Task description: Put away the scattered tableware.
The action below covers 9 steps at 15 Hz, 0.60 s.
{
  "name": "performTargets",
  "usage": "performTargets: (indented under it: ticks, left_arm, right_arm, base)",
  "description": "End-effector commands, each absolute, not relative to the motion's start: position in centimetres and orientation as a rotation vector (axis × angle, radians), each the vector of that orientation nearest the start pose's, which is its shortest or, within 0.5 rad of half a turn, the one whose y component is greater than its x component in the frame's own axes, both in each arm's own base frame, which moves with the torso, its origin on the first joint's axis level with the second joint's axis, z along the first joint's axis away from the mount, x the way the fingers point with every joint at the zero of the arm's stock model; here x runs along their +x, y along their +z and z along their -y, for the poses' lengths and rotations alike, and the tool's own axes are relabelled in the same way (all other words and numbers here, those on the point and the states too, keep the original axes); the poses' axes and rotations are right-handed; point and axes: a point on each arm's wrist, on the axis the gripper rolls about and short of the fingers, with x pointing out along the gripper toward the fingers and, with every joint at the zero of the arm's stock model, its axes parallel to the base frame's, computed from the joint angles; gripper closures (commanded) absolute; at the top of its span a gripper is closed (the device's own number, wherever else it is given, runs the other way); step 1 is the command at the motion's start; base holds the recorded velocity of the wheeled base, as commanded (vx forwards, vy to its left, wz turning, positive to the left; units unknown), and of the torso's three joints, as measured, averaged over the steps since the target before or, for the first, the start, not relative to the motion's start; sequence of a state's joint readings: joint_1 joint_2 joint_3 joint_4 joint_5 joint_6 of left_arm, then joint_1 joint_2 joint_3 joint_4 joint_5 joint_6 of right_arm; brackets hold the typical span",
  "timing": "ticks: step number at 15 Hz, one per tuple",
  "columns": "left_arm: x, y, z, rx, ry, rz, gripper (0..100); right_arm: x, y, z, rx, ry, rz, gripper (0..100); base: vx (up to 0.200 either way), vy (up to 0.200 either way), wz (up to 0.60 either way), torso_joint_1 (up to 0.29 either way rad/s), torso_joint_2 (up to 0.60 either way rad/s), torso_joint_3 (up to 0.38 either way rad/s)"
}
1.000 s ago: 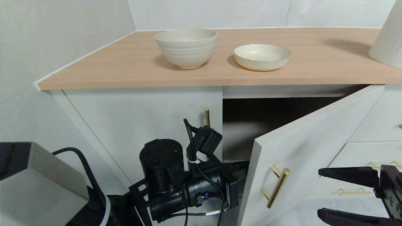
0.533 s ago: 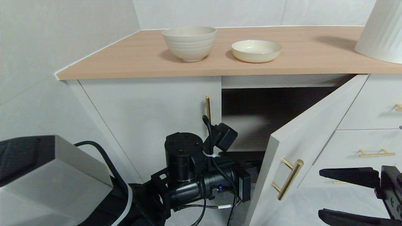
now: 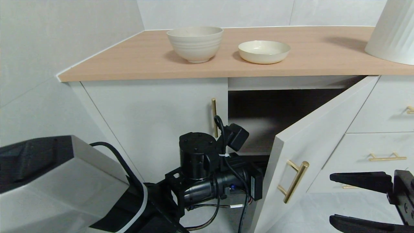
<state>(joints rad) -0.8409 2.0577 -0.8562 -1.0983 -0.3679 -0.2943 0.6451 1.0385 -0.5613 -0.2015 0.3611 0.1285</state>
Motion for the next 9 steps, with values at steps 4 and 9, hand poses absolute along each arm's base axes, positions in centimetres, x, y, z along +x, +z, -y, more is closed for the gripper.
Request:
performTargets:
  ticks: [4, 9]
  left_arm:
    - [25.8, 11.2, 30.1, -0.233, -1.184, -0.290, 100]
    - [25.8, 11.1, 30.7, -0.235, -1.193, -0.284, 100]
  right_arm:
    - [10.0, 22.0, -8.6, 0.070, 0.987, -0.329, 0]
    - [8.5, 22.0, -9.0, 0.058, 1.110, -0.317, 0]
  base:
    - [0.000, 0.000, 0.00, 0.000, 0.00, 0.000]
    - [0.000, 0.000, 0.00, 0.000, 0.00, 0.000]
